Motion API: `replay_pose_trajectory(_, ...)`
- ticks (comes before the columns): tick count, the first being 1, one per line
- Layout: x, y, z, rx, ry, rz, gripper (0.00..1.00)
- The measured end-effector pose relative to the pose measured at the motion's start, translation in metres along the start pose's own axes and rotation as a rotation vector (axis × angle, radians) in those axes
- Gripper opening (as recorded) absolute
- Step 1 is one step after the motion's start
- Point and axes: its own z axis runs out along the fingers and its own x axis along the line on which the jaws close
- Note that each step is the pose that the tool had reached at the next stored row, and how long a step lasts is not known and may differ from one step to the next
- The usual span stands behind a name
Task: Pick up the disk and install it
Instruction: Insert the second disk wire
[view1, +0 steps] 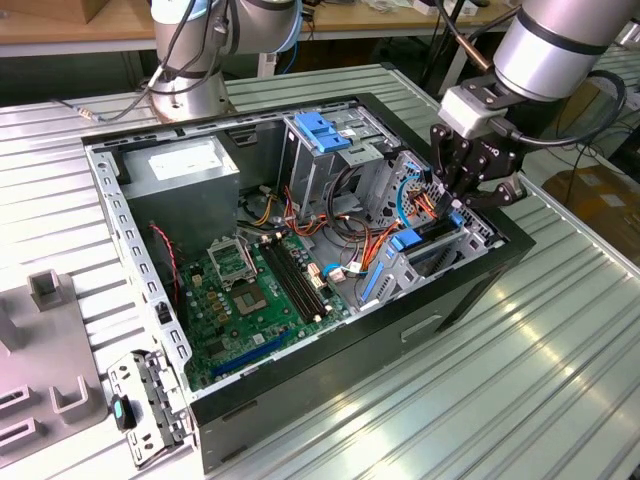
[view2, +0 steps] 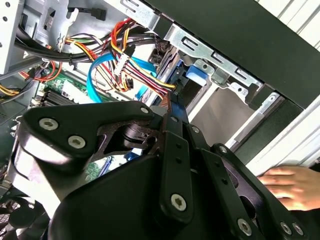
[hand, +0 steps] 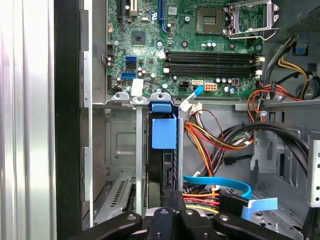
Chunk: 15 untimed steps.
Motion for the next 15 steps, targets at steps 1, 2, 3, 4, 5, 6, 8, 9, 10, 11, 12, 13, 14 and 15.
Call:
replay_pose_trajectory(1,-0.0001,-0.0001,-0.0019,-0.0001,-0.0006,0.000,0.11)
replay_pose_trajectory(2,-0.0001,-0.0001,-0.0034,0.0000,-0.0018,0.000,0.11)
replay_pose_trajectory(3,-0.0002,-0.0002,-0.0051,0.0000,-0.0027,0.000,0.11)
replay_pose_trajectory(4,-0.0002,-0.0003,-0.0066,0.0000,-0.0027,0.000,0.11)
replay_pose_trajectory(5,-0.0002,-0.0003,-0.0078,0.0000,-0.0028,0.000,0.11)
replay_pose_trajectory(6,-0.0002,0.0000,-0.0079,-0.0001,-0.0030,0.000,0.11)
replay_pose_trajectory(8,-0.0003,0.0013,-0.0083,-0.0003,-0.0029,0.000,0.11)
replay_pose_trajectory(9,-0.0003,0.0021,-0.0088,-0.0003,-0.0029,0.000,0.11)
replay_pose_trajectory(10,-0.0003,0.0030,-0.0093,-0.0003,-0.0029,0.000,0.11)
replay_pose_trajectory(11,-0.0003,0.0038,-0.0099,-0.0003,-0.0031,0.000,0.11)
replay_pose_trajectory(12,-0.0004,0.0044,-0.0109,-0.0003,-0.0033,0.000,0.11)
replay_pose_trajectory(13,-0.0005,0.0045,-0.0157,-0.0003,-0.0033,0.000,0.11)
replay_pose_trajectory(14,-0.0006,0.0044,-0.0192,-0.0003,-0.0033,0.000,0.11)
replay_pose_trajectory(15,-0.0007,0.0043,-0.0225,-0.0003,-0.0034,0.000,0.11)
